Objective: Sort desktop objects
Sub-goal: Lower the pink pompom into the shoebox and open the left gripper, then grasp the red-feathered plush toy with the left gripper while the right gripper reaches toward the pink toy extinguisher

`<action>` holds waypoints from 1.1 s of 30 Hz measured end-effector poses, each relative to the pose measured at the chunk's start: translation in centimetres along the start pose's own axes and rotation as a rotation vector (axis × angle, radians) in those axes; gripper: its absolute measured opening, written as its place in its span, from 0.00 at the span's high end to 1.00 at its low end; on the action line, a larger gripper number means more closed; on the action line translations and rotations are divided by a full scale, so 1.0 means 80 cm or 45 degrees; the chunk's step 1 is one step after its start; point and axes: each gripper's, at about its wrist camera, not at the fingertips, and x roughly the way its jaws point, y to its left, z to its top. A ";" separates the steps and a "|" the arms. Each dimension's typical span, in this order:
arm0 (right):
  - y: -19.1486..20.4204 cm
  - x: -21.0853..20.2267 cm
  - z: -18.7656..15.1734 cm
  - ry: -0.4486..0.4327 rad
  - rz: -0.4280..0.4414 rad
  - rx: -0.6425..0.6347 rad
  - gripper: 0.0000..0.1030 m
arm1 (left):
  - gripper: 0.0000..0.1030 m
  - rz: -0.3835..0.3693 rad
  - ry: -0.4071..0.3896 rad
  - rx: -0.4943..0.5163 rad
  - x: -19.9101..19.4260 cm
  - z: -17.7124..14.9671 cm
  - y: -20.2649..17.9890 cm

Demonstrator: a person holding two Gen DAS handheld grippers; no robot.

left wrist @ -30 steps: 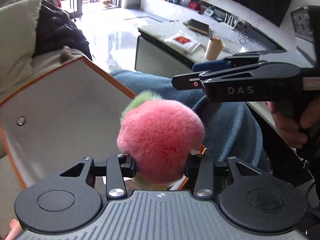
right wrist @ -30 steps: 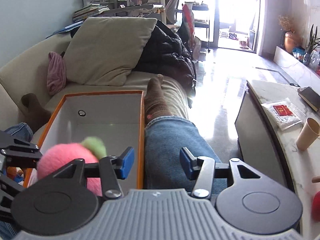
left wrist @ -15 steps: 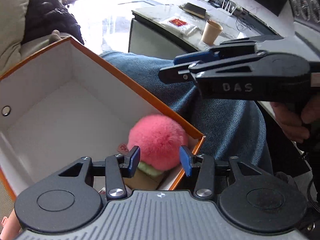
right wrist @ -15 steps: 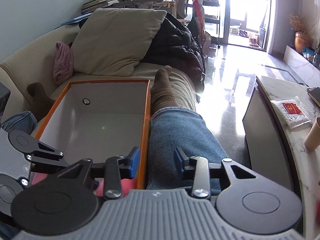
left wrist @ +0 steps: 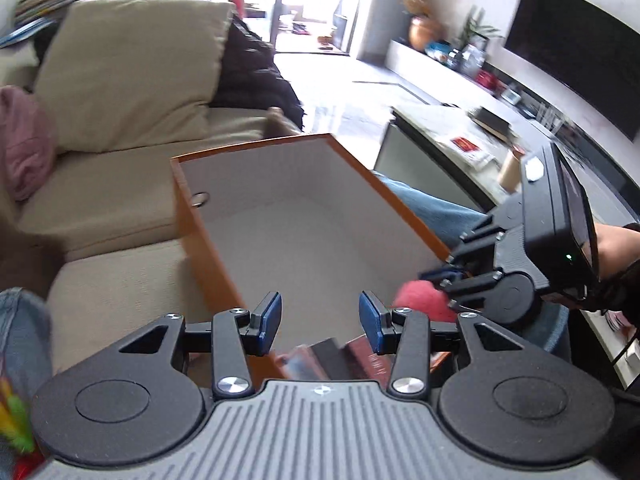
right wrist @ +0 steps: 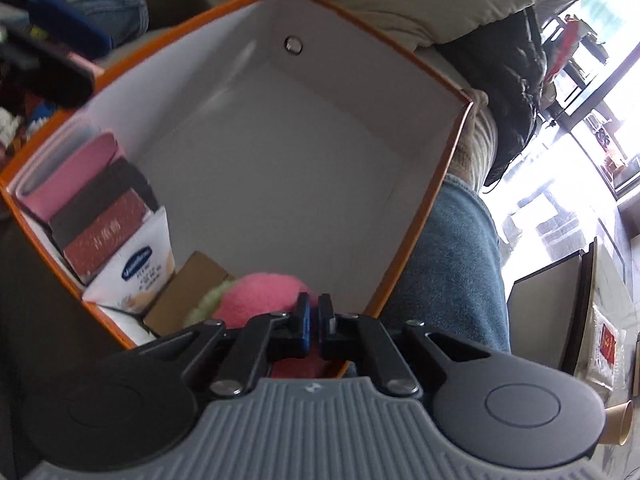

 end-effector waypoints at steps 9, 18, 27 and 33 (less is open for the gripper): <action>0.022 0.031 0.018 0.189 0.056 -0.145 1.00 | 0.51 0.269 0.045 -0.196 -0.044 -0.039 0.073; 0.033 -0.040 0.042 -0.097 -0.016 -0.032 0.96 | 0.51 0.474 0.060 -0.450 -0.102 -0.080 0.134; 0.121 -0.076 0.108 -0.490 0.275 0.020 0.91 | 0.51 0.523 0.123 -0.580 -0.111 -0.121 0.146; 0.178 -0.041 0.138 -0.398 0.438 0.039 0.75 | 0.48 0.652 0.076 -0.471 -0.090 -0.122 0.148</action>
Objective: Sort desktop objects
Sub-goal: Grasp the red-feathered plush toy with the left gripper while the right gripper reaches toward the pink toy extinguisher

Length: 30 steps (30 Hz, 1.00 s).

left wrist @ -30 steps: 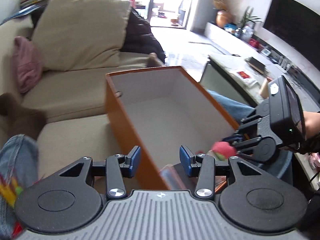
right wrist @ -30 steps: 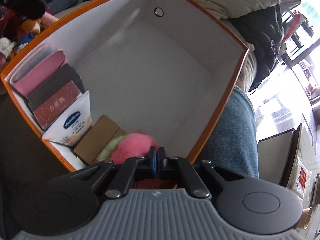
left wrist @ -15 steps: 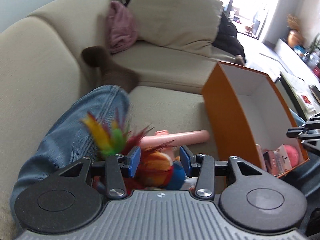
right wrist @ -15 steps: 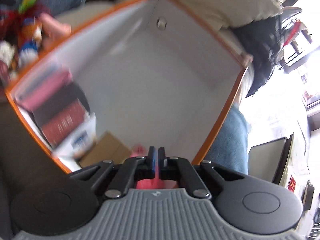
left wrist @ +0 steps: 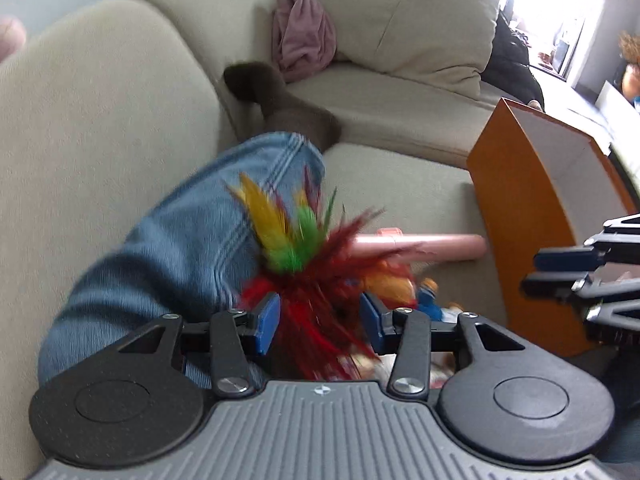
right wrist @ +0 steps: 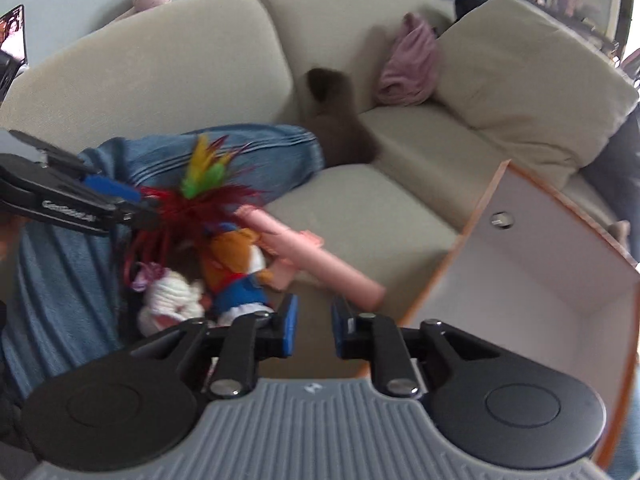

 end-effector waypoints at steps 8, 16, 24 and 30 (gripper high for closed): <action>0.000 0.045 0.024 0.081 -0.010 -0.070 0.66 | 0.47 0.032 0.009 0.055 0.050 0.012 -0.009; -0.001 0.087 0.053 0.184 0.025 -0.329 0.66 | 0.88 0.077 0.023 0.026 0.083 0.012 0.002; 0.015 0.132 0.069 0.316 0.124 -0.545 0.75 | 1.00 -0.058 -0.065 -0.185 0.050 0.019 0.046; 0.024 0.163 0.071 0.403 0.148 -0.610 0.93 | 1.00 -0.092 -0.160 -0.211 0.027 0.030 0.060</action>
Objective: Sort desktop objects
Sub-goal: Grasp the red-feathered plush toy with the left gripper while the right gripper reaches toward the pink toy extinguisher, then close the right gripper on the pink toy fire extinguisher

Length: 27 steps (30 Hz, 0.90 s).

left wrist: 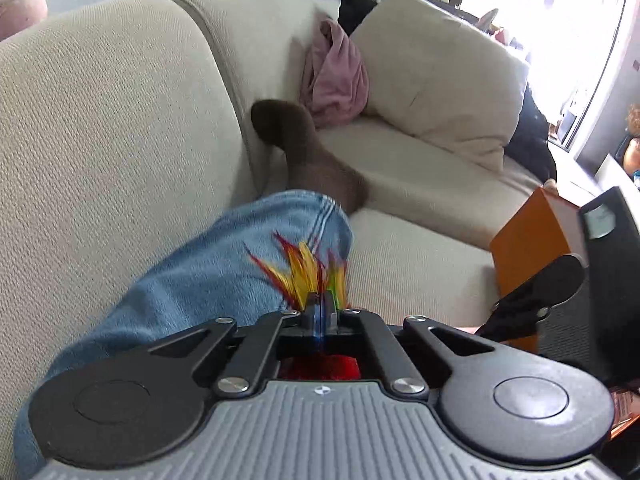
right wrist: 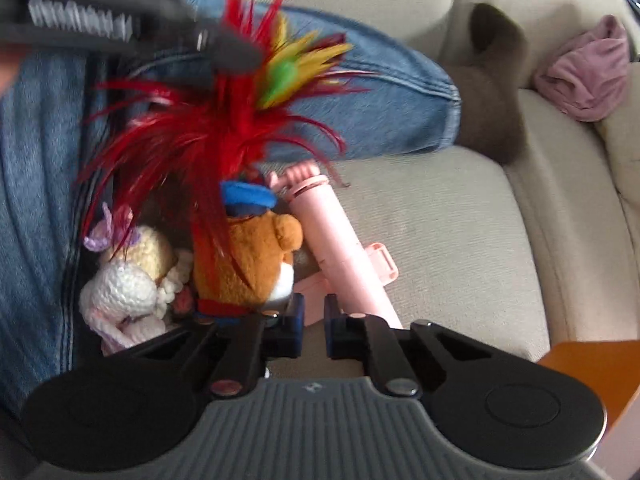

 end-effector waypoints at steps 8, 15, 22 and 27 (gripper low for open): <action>-0.027 0.009 0.021 -0.023 -0.118 0.037 0.94 | 0.96 -0.021 0.002 0.026 0.000 0.000 0.001; -0.023 0.012 0.014 -0.038 -0.105 -0.046 0.66 | 0.50 -0.015 0.045 0.092 0.003 -0.010 -0.013; 0.021 0.034 0.008 0.006 -0.300 -0.327 0.67 | 0.50 0.001 0.084 0.165 0.012 -0.026 -0.036; 0.026 0.040 0.006 0.014 -0.365 -0.377 0.74 | 0.50 0.047 0.047 0.179 0.017 -0.028 -0.039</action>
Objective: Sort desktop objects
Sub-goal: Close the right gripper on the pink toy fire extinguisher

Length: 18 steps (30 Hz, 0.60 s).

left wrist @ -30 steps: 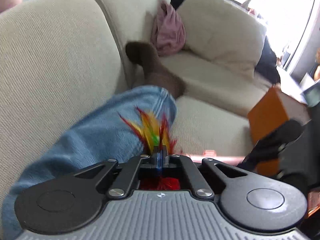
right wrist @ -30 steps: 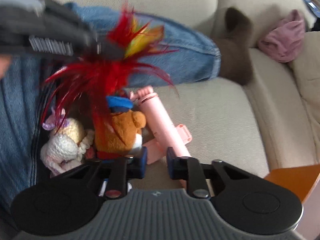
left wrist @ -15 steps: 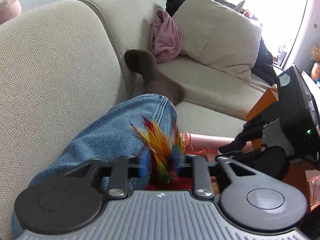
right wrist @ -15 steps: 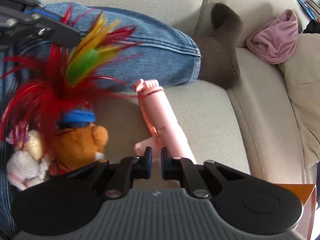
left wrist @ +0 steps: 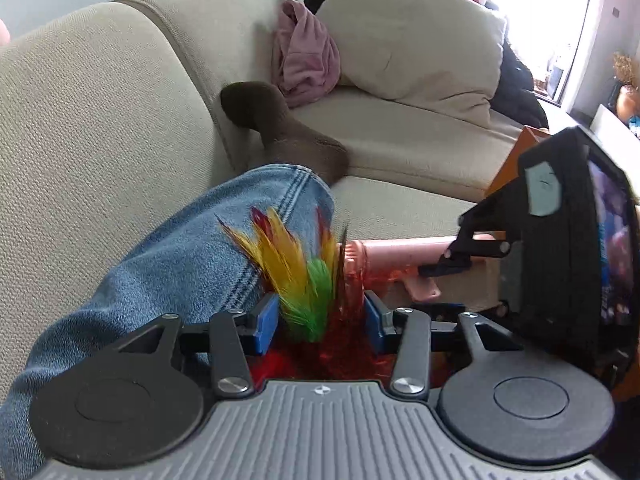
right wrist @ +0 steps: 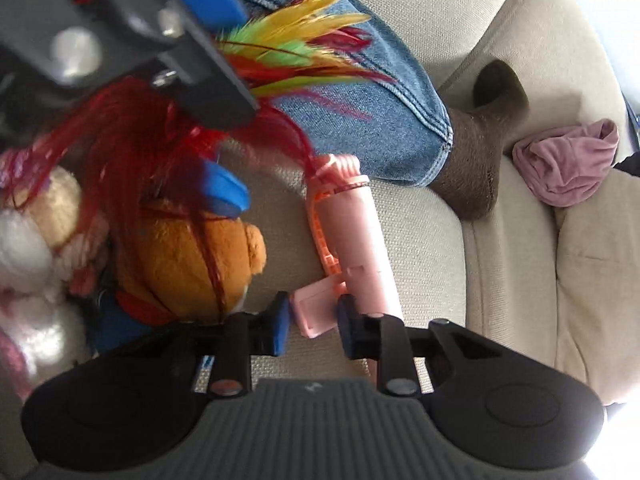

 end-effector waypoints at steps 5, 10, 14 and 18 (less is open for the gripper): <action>-0.005 -0.001 -0.003 0.000 -0.030 0.028 0.82 | 0.51 0.037 -0.019 0.027 0.015 -0.001 -0.008; -0.012 -0.022 -0.009 -0.083 -0.090 0.062 0.89 | 0.91 0.087 -0.042 -0.041 0.020 -0.004 0.004; -0.027 -0.053 -0.011 -0.154 -0.124 0.098 0.95 | 0.99 0.037 -0.058 -0.093 0.011 -0.004 0.014; -0.059 -0.072 -0.015 -0.171 0.007 0.254 0.97 | 1.00 -0.026 -0.096 -0.120 -0.013 -0.003 0.020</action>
